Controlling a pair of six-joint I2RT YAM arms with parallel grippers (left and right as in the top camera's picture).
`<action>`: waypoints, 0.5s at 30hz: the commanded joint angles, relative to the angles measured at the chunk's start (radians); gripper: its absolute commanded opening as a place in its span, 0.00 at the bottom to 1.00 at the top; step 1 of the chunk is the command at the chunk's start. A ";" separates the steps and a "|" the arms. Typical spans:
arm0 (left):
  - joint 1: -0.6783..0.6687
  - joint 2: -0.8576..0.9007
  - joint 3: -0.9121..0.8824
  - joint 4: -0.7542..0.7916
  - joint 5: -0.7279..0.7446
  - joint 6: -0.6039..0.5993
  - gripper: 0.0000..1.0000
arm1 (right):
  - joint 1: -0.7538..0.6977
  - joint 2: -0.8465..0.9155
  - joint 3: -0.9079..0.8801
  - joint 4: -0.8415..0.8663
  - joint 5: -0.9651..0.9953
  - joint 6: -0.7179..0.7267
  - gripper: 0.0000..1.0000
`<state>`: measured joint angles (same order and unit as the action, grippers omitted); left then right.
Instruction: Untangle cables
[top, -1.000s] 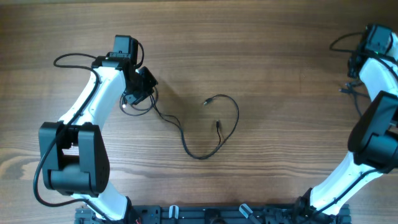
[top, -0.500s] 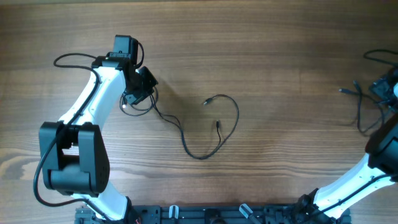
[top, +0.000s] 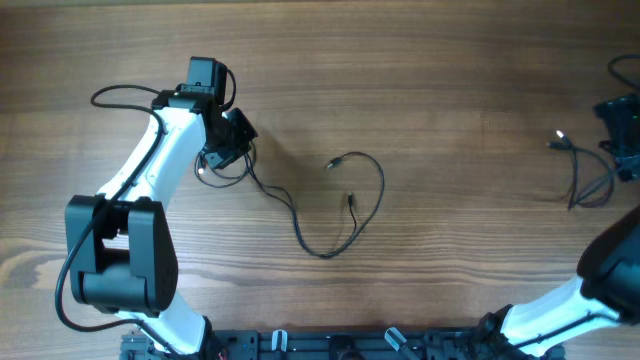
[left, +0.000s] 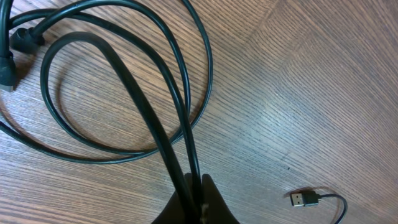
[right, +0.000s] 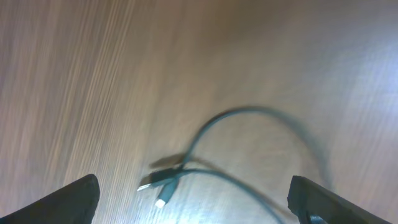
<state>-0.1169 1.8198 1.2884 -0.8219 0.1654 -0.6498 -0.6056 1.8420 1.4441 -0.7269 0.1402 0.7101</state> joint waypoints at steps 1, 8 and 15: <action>-0.004 0.010 0.000 0.012 0.009 -0.014 0.04 | 0.000 -0.113 0.007 -0.071 0.338 0.107 1.00; -0.004 0.010 0.000 0.029 0.009 -0.014 0.04 | 0.000 -0.129 -0.004 -0.282 0.098 0.239 1.00; -0.004 0.010 0.000 0.023 0.009 -0.013 0.04 | 0.000 -0.128 -0.076 -0.311 -0.128 0.377 1.00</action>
<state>-0.1169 1.8198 1.2884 -0.7990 0.1658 -0.6498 -0.6056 1.7130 1.3991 -1.0393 0.1371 0.9771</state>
